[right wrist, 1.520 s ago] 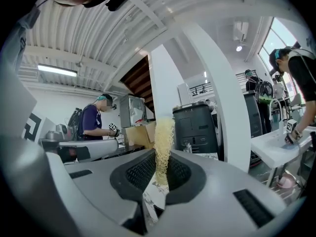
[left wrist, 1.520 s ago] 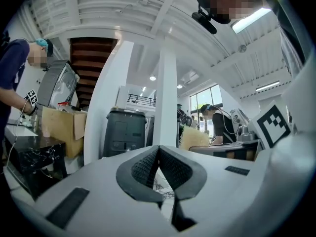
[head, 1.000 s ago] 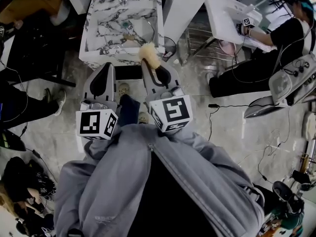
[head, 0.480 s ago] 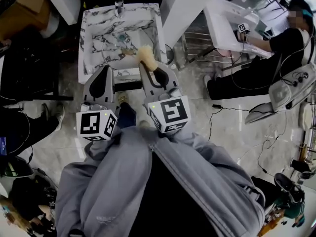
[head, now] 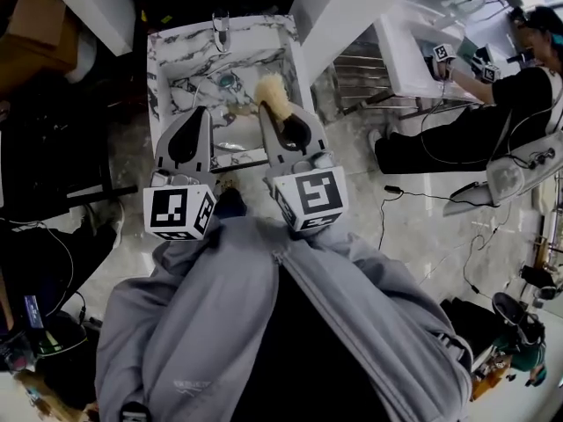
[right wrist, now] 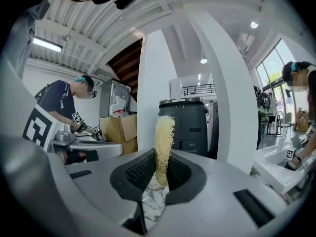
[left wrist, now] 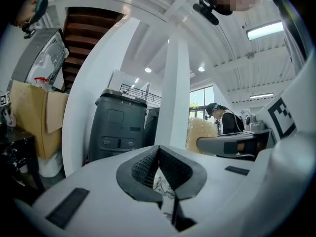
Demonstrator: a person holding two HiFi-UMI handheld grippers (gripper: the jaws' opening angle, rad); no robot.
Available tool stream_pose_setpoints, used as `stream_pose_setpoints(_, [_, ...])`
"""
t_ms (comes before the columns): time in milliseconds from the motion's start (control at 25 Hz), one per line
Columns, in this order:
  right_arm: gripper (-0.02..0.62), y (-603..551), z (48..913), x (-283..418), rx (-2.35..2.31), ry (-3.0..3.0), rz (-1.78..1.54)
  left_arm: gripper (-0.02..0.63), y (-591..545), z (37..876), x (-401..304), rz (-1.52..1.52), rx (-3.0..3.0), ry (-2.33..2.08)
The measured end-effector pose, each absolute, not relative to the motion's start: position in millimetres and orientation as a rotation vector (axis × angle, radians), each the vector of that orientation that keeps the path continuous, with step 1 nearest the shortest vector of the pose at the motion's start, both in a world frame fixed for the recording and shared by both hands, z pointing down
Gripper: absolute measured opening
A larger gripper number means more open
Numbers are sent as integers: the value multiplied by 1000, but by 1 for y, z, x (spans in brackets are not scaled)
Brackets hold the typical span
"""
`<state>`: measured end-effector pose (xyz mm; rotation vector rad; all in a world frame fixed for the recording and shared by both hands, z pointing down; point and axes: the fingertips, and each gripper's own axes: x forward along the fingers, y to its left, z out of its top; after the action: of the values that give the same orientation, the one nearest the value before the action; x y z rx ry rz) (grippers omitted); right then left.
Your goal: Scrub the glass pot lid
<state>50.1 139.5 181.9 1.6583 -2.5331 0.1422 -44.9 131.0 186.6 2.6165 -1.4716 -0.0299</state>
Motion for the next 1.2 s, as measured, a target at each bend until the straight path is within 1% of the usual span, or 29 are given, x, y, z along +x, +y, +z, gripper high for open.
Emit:
stream_pose_setpoints(560, [51, 77, 208, 44, 1721, -2430, 168, 15, 65, 218, -55, 31, 2610, -1361])
stream_pose_setpoints(880, [51, 50, 227, 41, 1635, -2428, 237, 15, 50, 240, -55, 77, 2543, -1370])
stream_pose_setpoints(1200, [51, 23, 252, 26, 1477, -2440, 170, 15, 27, 265, -65, 127, 2481, -1446])
